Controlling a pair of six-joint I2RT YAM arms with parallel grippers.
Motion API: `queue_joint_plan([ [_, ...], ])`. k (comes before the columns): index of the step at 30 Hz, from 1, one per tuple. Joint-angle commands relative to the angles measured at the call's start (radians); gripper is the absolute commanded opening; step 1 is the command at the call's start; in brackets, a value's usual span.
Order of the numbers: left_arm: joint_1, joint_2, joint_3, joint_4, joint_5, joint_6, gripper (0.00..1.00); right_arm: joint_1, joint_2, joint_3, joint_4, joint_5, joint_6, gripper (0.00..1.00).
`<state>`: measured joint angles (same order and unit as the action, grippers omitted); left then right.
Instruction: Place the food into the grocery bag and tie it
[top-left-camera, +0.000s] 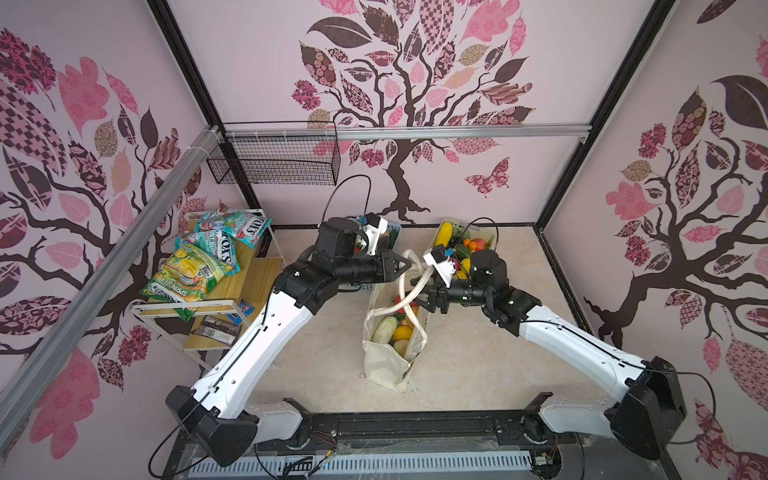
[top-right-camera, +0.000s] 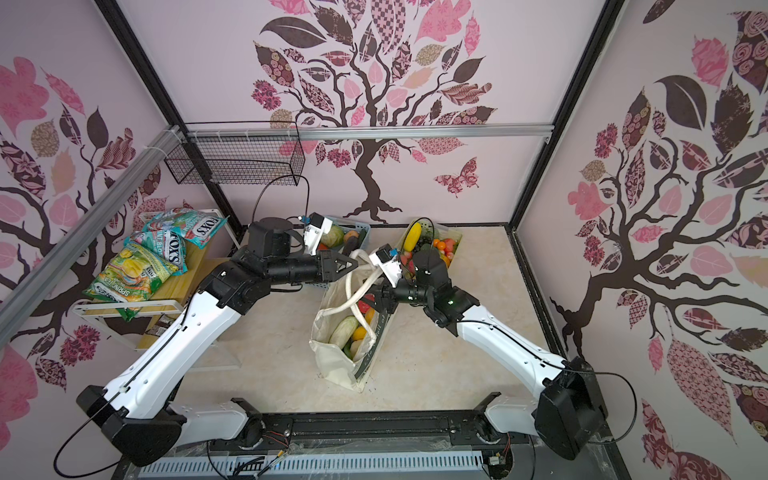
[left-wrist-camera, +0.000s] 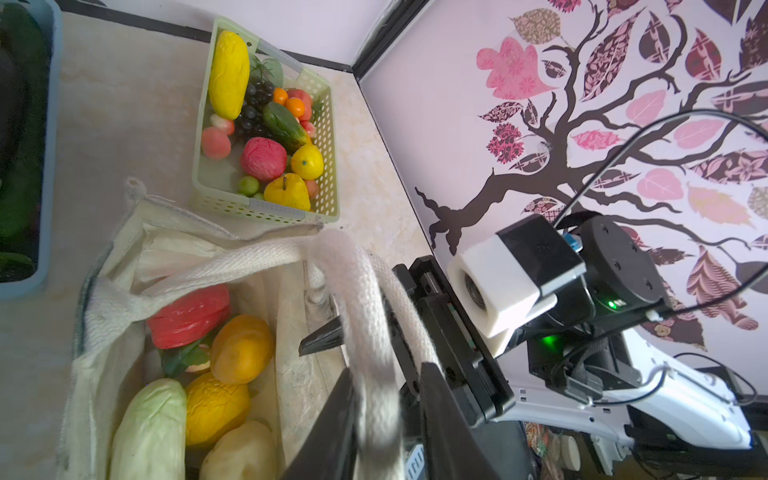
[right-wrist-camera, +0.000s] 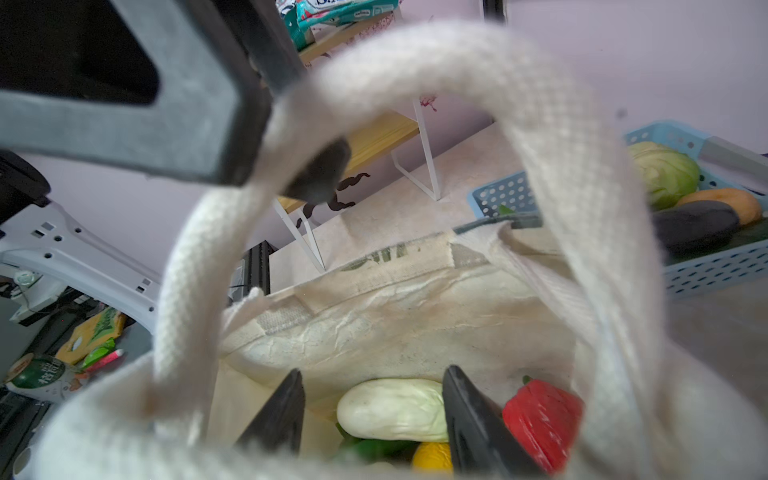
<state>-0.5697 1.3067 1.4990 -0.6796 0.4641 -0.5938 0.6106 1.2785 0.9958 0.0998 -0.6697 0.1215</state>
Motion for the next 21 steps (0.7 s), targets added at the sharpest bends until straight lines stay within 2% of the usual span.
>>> queue_joint_plan([
  [1,-0.002,-0.02,0.034,-0.021,-0.036,0.034,0.32,-0.003,0.024,0.098,0.04,0.05,0.074,0.54],
  [7,-0.004,-0.065,-0.019,0.042,-0.003,0.032,0.41,-0.002,0.069,0.226,-0.051,0.092,0.109,0.51],
  [13,-0.003,-0.068,-0.014,0.053,0.027,0.042,0.45,-0.002,0.109,0.236,-0.079,0.053,0.099,0.51],
  [18,-0.001,-0.033,-0.016,0.012,-0.014,0.064,0.44,-0.002,0.088,0.215,-0.112,0.058,0.08,0.51],
  [21,-0.001,-0.012,-0.017,0.025,0.004,0.058,0.38,-0.002,0.085,0.215,-0.152,0.056,0.065,0.51],
])
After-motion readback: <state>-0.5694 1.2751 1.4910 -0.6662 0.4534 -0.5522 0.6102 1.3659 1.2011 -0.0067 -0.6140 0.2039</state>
